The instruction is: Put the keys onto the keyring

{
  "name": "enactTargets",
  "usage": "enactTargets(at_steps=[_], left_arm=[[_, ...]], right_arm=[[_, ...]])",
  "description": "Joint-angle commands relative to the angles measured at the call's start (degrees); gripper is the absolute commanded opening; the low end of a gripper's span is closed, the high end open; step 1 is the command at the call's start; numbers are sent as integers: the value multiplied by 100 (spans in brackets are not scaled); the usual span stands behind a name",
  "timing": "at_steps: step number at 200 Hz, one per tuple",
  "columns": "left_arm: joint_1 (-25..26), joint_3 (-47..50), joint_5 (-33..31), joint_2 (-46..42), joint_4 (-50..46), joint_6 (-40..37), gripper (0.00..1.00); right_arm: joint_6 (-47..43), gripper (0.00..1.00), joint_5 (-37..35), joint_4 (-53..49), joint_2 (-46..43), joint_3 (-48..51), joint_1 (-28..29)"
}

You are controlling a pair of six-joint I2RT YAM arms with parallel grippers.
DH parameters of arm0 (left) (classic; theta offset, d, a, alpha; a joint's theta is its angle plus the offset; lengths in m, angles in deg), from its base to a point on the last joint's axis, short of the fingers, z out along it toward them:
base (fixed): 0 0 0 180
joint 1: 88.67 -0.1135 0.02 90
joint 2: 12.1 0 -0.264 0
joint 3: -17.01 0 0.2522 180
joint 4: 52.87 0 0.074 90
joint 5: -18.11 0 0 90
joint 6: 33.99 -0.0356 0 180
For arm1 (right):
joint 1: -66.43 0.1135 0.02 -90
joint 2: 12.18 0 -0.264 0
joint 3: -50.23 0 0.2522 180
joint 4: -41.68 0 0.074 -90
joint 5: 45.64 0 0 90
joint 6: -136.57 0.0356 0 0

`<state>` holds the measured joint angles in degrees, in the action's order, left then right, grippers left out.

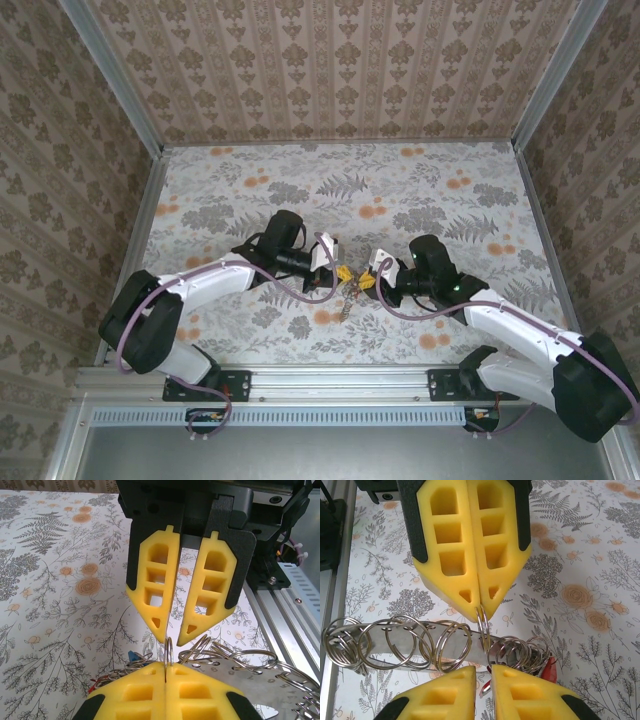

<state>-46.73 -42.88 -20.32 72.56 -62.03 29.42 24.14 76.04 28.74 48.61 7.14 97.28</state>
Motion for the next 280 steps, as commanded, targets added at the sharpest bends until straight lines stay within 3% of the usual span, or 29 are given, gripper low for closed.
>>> enactTargets(at_steps=[1, 55, 117, 138, 190, 229, 280], left_arm=[[17, 67, 106, -190, 208, 97, 0], [17, 52, 86, -213, 174, 92, 0], [19, 20, 125, -205, 138, 114, 0], [16, 17, 62, -212, 139, 169, 0], [17, 44, -24, -270, 111, 216, 0], [16, 50, 4, -266, 98, 233, 0], [17, 29, 36, -260, 144, 334, 0]], right_arm=[[-30, 19, 19, 45, -119, -185, 17], [-132, 24, -224, 265, -135, -208, 17], [-384, 23, -26, 156, 214, -497, 112], [-663, 23, 107, -114, 326, -600, 154], [-799, 25, -397, -423, -90, -434, 166], [-802, 28, -155, -652, 48, -578, 169], [-698, 24, -93, -179, 163, -528, 162]])
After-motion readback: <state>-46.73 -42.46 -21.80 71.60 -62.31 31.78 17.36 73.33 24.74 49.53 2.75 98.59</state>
